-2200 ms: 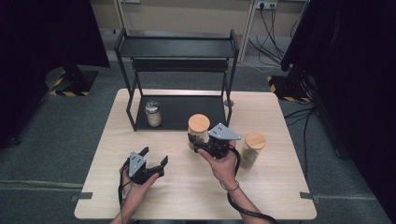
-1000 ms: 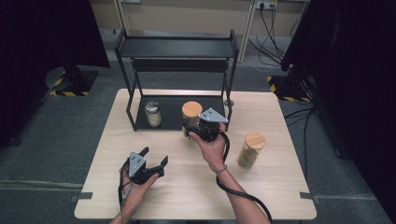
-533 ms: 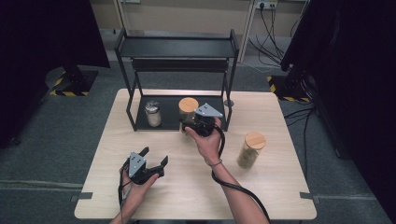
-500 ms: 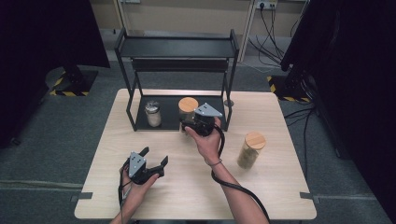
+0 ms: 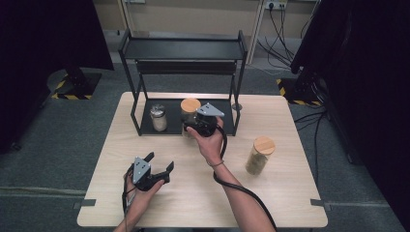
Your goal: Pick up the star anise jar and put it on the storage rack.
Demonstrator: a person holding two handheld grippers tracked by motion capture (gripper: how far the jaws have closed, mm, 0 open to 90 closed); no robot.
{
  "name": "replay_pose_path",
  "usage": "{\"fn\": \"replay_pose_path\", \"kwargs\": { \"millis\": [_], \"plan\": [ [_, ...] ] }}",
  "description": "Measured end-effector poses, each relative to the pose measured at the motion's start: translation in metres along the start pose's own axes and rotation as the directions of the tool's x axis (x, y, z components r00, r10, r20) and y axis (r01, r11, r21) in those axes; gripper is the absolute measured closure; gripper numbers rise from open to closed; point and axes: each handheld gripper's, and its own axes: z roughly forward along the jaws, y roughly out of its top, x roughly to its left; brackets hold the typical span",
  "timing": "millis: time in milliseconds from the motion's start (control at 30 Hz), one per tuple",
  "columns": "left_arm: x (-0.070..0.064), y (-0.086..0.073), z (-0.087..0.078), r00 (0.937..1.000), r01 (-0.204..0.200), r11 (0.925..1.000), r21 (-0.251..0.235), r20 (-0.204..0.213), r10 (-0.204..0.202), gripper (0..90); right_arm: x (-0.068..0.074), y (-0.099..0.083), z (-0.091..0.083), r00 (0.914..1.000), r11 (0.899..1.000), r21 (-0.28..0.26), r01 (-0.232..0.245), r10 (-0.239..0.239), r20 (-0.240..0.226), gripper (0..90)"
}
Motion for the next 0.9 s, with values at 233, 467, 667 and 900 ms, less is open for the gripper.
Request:
{"fn": "replay_pose_path", "kwargs": {
  "millis": [233,467,667,900],
  "plan": [
    [0.0,0.0,0.0,1.0,-0.001,1.0,0.0,0.001,0.001,11.8,0.001,0.004,0.01,1.0,1.0,0.0,-0.007,0.007,0.002,25.3],
    [0.0,0.0,0.0,1.0,-0.002,1.0,0.001,0.001,0.002,11.8,0.001,0.008,0.02,0.9999,1.0,0.003,-0.011,0.011,0.006,25.3],
    [0.0,0.0,0.0,1.0,-0.001,1.0,-0.003,0.003,0.001,11.8,0.0,0.007,0.029,0.9997,1.0,0.013,-0.023,0.022,0.012,25.3],
    [0.0,0.0,0.0,1.0,-0.003,1.0,-0.002,0.003,0.003,11.8,-0.008,0.002,0.039,0.9986,0.999,0.036,-0.039,0.038,0.037,25.3]
  ]
}}
